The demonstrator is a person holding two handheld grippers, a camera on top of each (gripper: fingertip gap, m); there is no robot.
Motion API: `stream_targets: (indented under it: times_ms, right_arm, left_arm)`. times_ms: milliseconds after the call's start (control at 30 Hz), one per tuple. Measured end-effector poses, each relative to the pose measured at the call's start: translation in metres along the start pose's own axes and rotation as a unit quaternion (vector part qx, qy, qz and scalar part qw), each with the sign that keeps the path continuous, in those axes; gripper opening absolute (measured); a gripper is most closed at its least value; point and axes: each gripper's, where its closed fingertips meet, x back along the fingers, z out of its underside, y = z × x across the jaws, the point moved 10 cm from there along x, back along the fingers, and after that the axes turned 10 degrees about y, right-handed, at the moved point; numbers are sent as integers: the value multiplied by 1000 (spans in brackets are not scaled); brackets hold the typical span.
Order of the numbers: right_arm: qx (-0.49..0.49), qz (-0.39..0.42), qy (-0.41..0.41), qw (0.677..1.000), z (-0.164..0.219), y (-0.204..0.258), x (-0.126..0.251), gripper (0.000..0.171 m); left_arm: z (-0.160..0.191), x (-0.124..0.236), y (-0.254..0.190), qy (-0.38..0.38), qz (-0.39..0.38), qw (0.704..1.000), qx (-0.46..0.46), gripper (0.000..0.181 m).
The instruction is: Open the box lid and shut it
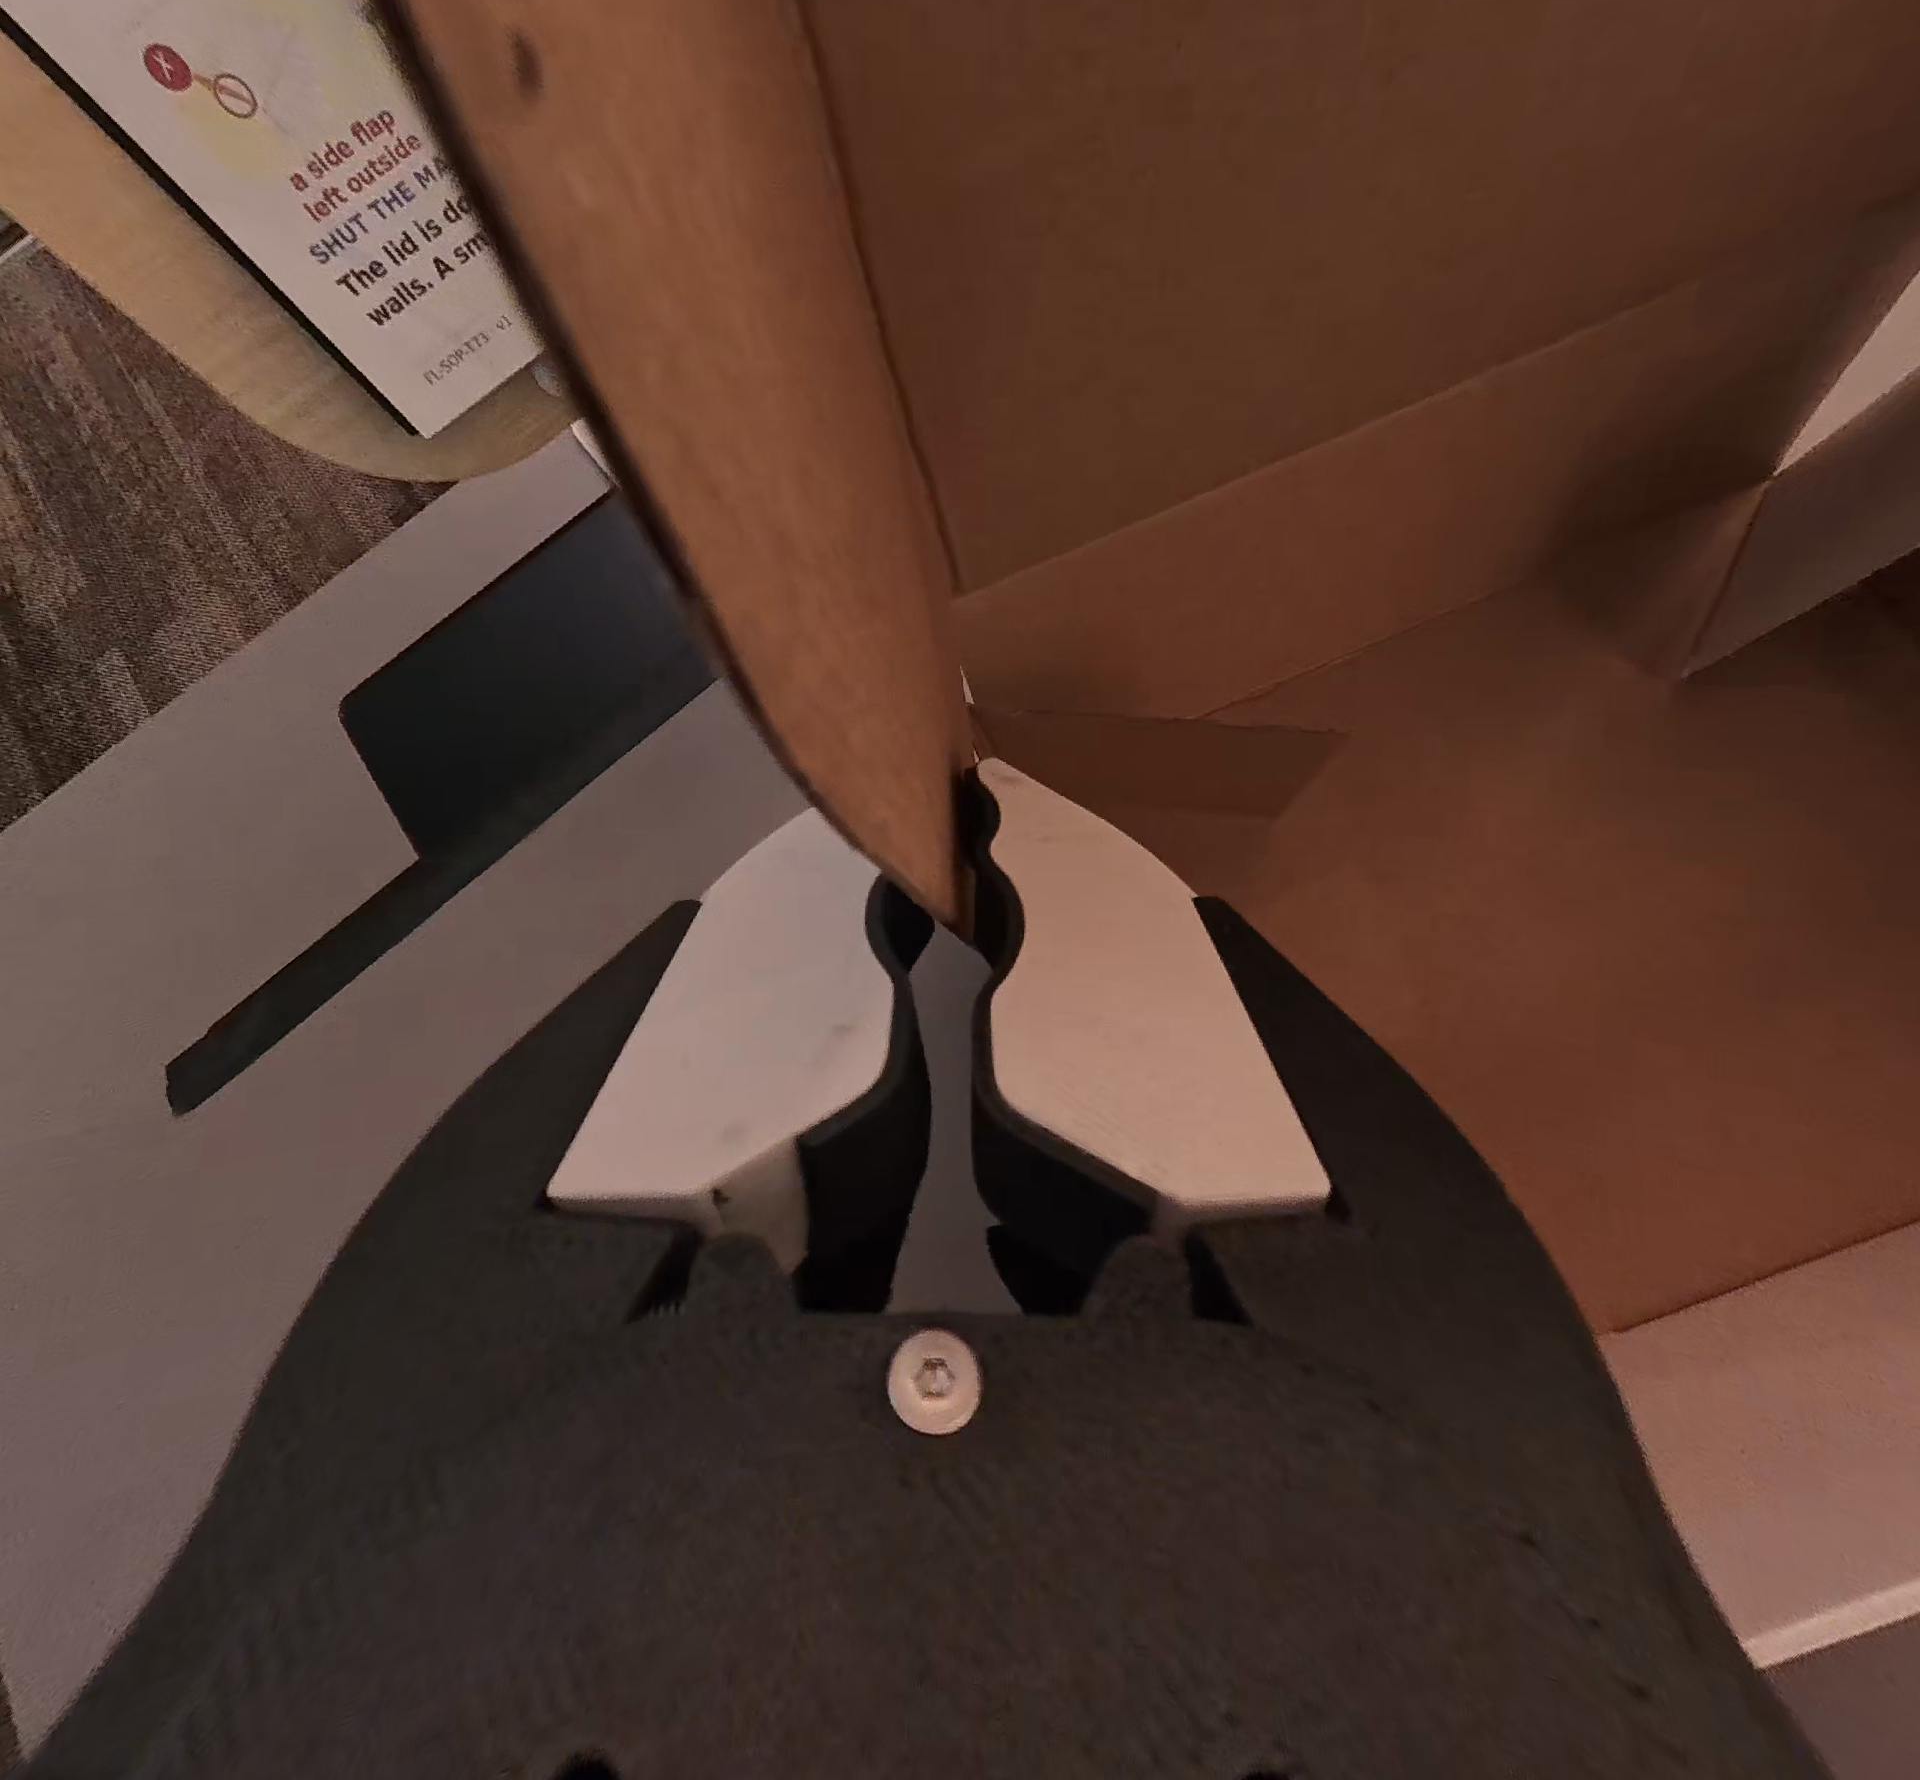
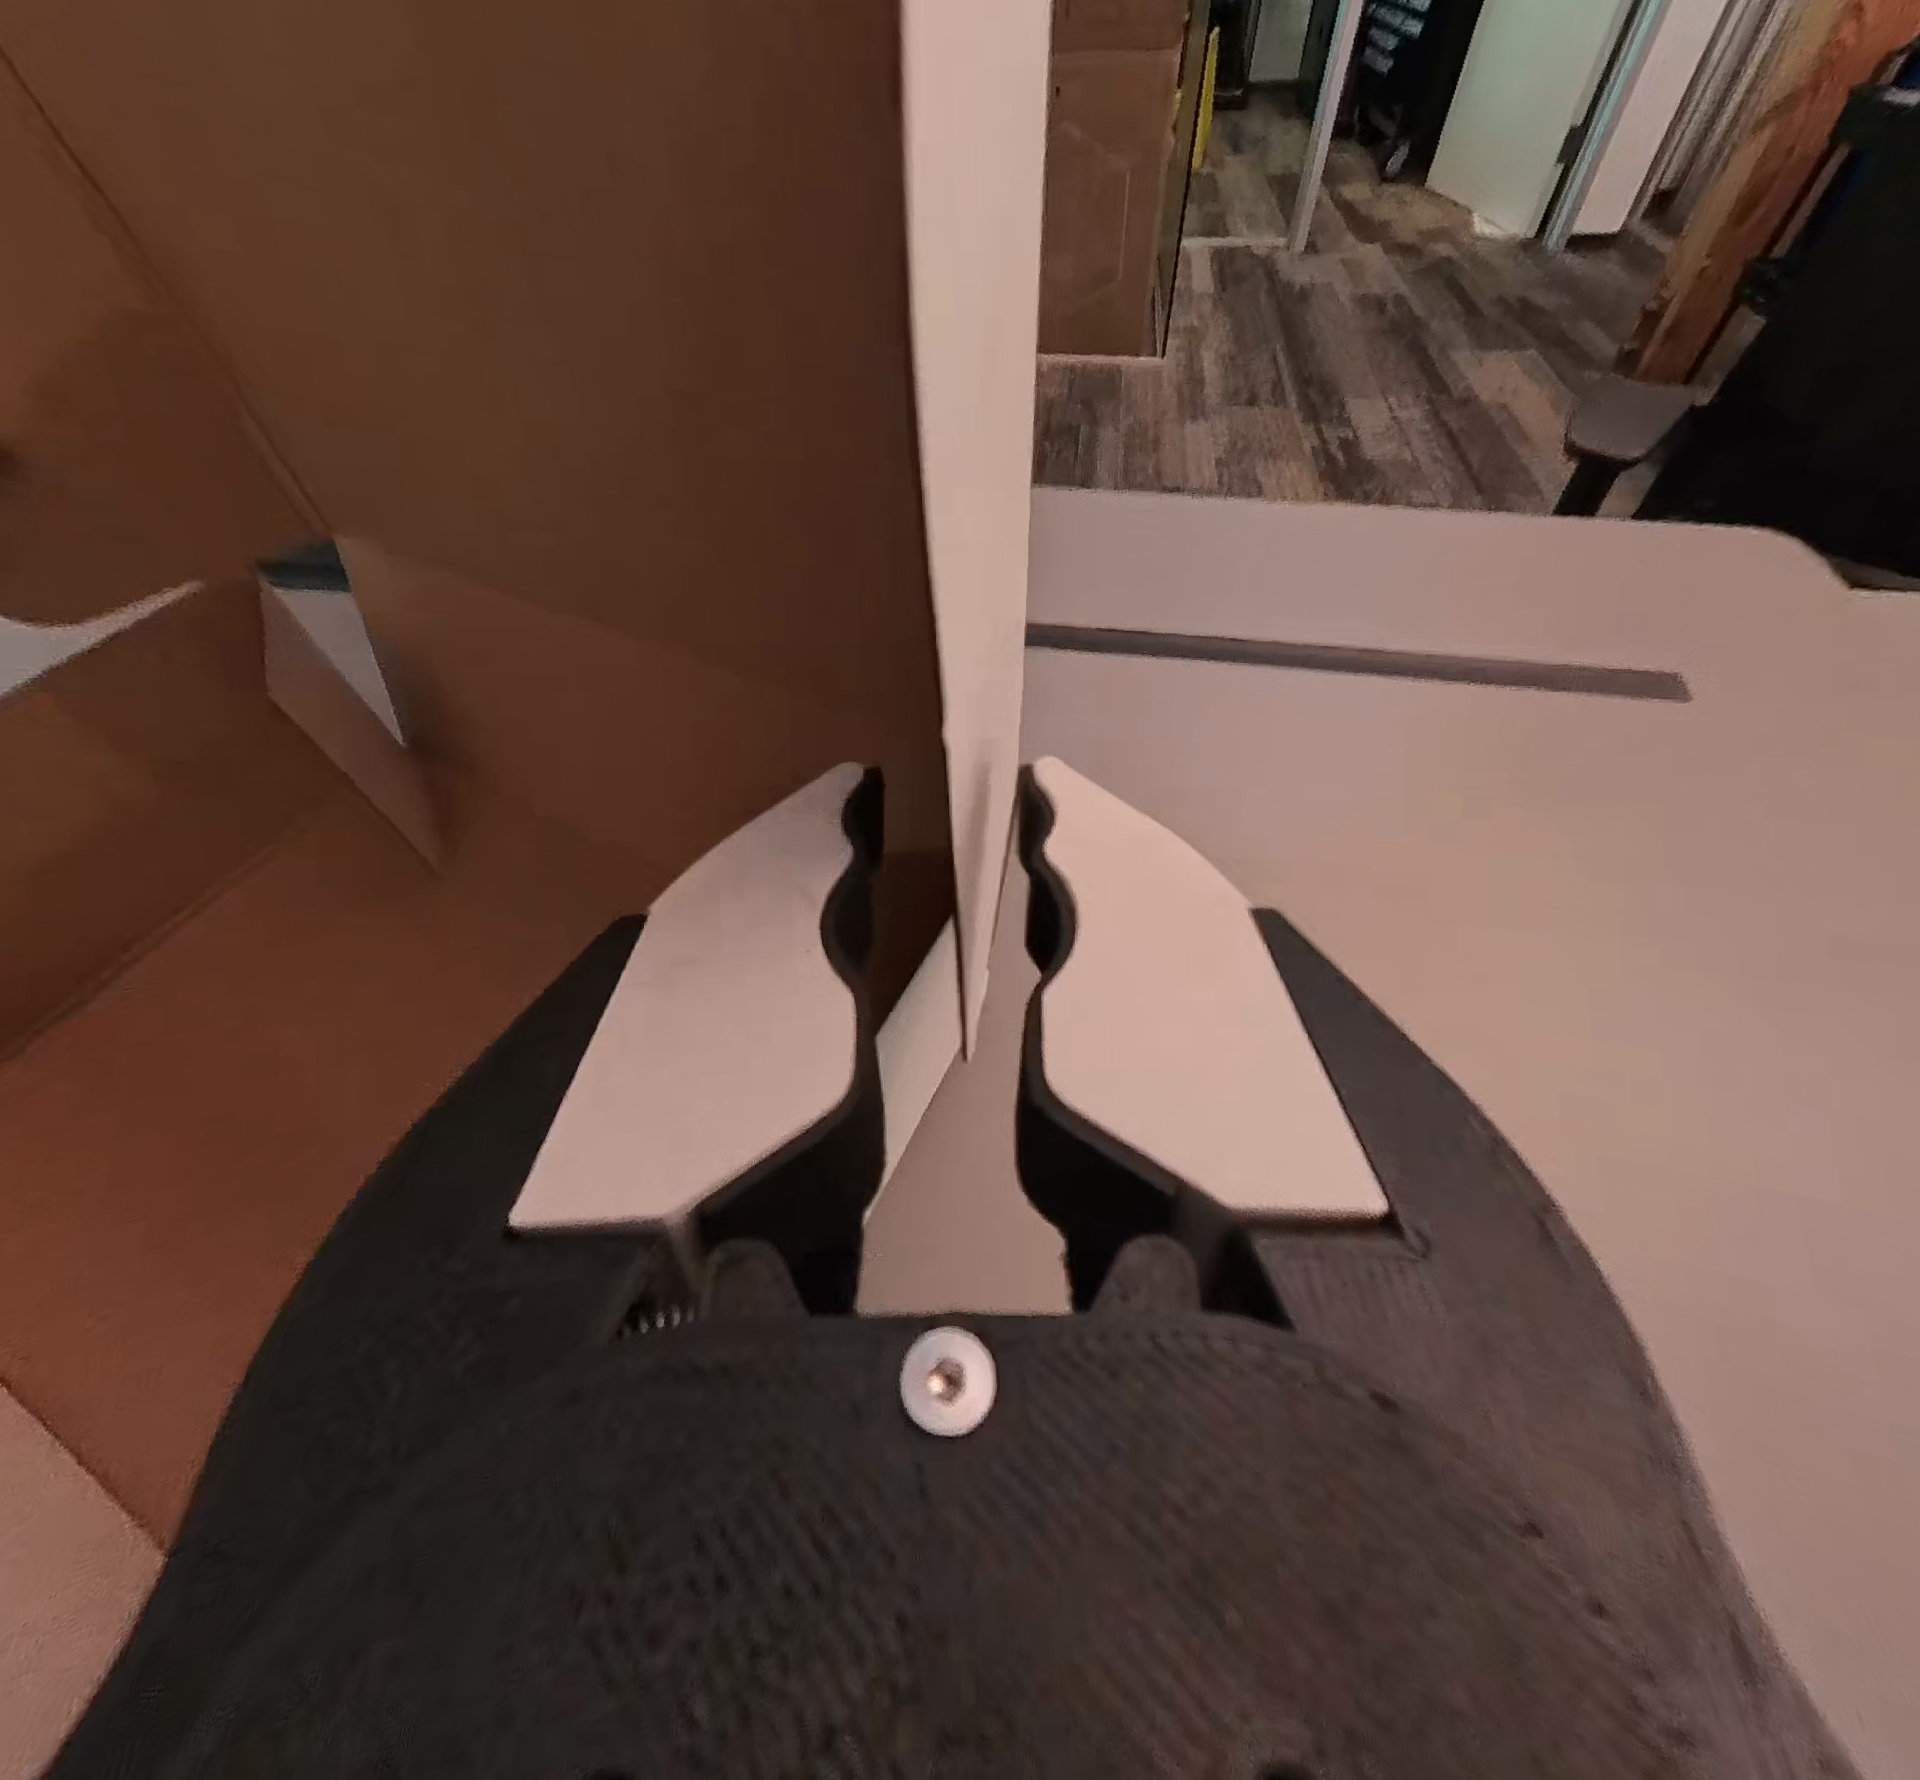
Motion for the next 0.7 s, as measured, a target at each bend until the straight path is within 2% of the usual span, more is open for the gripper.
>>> stream_targets:
  times_ms: [33,133,367,433,500,700]
  right_arm:
    - [4,-13,13,1000,1,0,-3,10]
    - [6,7,37,999,-7,0,-2,5]
    - [-25,-1,123,992,-33,-5,-2,3]
    - [-23,6,138,990,-36,-6,-5,2]
    - [-23,12,142,990,-36,-6,-7,3]
    - [-35,6,126,991,-30,-8,-9,3]
  left_arm:
    - [0,1,-1,0,-1,1000,-2,2]
    - [0,4,-3,6,-4,1000,-7,3]
    - [1,4,0,-11,8,1000,-11,7]
    - [1,0,-1,-5,26,1000,-7,17]
    - [2,-7,-1,3,42,999,-2,24]
    - [4,-27,0,21,71,997,6,26]
